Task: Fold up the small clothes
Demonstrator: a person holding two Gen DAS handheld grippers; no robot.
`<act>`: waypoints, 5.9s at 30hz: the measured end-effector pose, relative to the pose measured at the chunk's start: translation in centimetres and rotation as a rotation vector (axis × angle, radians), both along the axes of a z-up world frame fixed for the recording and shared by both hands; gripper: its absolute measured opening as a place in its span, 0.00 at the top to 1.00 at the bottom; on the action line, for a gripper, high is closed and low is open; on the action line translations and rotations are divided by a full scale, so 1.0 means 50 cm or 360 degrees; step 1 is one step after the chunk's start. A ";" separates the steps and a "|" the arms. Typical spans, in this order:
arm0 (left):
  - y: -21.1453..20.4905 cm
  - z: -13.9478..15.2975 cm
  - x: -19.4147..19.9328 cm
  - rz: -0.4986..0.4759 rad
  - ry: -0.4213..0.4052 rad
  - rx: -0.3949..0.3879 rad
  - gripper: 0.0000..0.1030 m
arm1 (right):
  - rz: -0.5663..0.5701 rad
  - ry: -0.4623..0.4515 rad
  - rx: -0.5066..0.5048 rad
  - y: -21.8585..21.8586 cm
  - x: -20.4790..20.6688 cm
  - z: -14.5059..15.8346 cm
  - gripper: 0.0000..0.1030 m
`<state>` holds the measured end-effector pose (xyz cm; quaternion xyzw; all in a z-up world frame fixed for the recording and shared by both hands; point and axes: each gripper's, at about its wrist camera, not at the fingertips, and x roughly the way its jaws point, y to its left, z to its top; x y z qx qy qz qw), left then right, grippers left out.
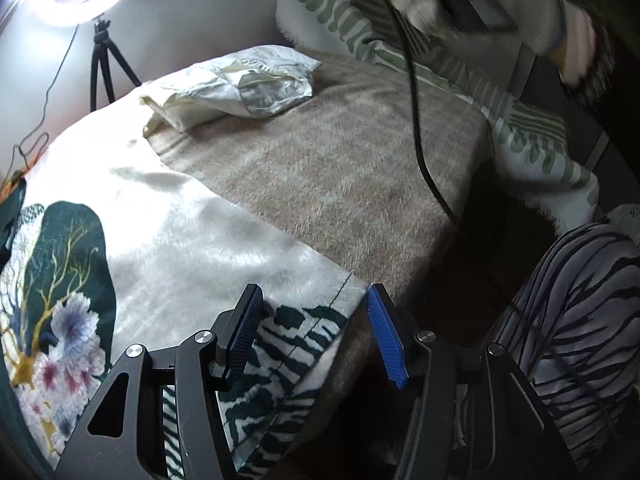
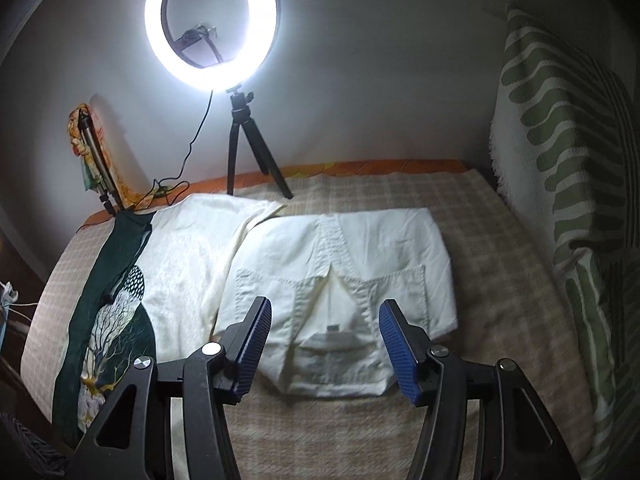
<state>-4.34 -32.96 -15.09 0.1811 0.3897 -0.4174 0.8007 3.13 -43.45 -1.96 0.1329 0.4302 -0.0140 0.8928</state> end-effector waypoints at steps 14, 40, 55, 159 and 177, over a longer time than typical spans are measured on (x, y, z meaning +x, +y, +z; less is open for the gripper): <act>0.032 0.001 0.053 0.0114 0.0105 -0.0236 0.94 | 0.0135 0.0090 0.0236 0.045 0.219 -0.058 0.43; 0.191 0.023 0.102 0.0428 0.0352 -0.0643 0.96 | 0.0177 0.0447 0.0322 0.157 0.534 -0.263 0.42; 0.266 0.031 0.099 0.0516 0.0327 -0.0746 0.96 | 0.0169 0.0340 0.0006 0.233 0.543 -0.174 0.98; 0.467 0.001 0.064 0.0615 0.0518 -0.0427 0.66 | 0.0656 0.0515 0.0194 0.514 -0.229 -0.163 0.95; 0.464 -0.020 0.042 0.0559 0.0618 -0.0543 0.96 | 0.0574 0.0520 0.0343 0.482 -0.221 -0.172 1.00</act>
